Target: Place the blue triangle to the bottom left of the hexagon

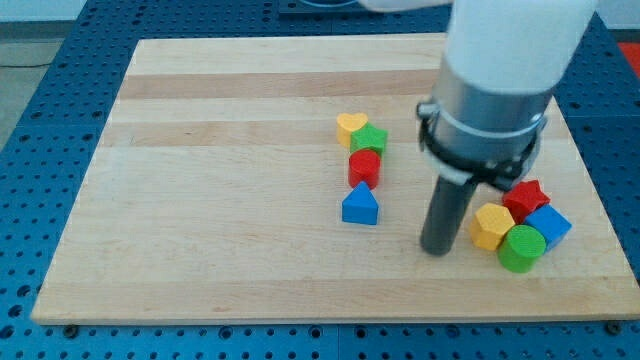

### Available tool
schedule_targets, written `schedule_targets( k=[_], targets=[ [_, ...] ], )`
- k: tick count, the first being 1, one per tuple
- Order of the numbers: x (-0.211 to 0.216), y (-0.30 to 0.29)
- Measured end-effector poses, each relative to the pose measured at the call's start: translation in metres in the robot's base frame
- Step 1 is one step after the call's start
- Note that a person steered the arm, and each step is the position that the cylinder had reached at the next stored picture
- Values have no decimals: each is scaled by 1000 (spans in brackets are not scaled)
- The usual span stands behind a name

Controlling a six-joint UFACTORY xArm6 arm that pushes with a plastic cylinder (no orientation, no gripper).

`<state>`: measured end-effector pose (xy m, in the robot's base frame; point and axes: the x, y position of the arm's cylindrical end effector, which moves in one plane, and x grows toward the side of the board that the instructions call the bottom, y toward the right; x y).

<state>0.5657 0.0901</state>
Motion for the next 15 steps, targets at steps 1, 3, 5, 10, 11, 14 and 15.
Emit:
schedule_targets(
  k=[1,3,5,10,11,14,15],
  targets=[
    [11,-70],
    [-50,-132],
    [-66,-36],
    [-10,-13],
    [-3,-10],
    [-2,23],
    [-2,18]
  ],
)
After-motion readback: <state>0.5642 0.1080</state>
